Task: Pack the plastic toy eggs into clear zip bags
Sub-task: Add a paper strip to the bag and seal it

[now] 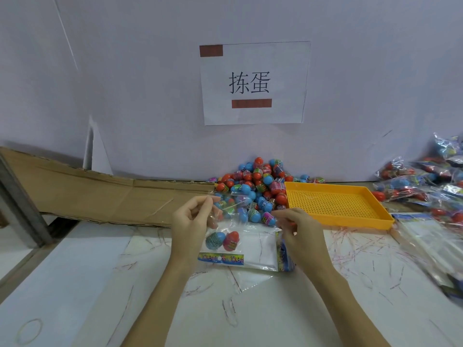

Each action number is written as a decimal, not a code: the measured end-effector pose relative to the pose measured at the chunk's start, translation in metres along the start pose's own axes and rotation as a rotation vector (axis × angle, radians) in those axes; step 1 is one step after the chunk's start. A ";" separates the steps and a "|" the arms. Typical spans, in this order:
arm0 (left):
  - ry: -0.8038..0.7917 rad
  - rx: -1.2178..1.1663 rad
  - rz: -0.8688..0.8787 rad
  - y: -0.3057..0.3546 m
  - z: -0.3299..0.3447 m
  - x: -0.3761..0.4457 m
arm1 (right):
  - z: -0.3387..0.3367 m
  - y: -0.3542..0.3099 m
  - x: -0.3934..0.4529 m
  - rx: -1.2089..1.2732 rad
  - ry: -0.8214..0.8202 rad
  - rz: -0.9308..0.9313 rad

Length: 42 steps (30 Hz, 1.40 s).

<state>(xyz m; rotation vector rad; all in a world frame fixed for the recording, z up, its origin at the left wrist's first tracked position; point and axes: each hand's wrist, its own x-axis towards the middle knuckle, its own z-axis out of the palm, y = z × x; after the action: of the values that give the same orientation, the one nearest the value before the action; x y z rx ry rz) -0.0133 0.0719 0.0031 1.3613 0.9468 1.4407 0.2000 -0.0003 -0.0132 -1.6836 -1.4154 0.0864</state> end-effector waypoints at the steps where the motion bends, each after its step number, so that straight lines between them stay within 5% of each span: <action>1: -0.010 -0.005 -0.007 0.000 0.000 0.000 | 0.000 -0.002 -0.001 -0.006 -0.021 -0.014; 20: -0.041 0.042 -0.008 0.004 0.004 -0.003 | 0.007 -0.020 -0.008 0.117 -0.107 0.041; 25: -0.037 0.054 -0.008 0.002 0.004 -0.003 | 0.008 -0.018 -0.011 -0.002 -0.296 -0.014; 31: -0.033 0.054 -0.015 0.001 0.003 -0.002 | 0.008 -0.022 -0.009 -0.020 -0.175 0.023; 42: -0.030 0.080 -0.018 0.000 0.002 -0.001 | 0.006 -0.024 -0.012 0.139 -0.215 0.061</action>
<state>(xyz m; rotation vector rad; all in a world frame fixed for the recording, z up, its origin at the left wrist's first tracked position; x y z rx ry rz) -0.0113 0.0710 0.0034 1.4252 1.0046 1.3780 0.1745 -0.0082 -0.0069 -1.6396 -1.4792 0.4019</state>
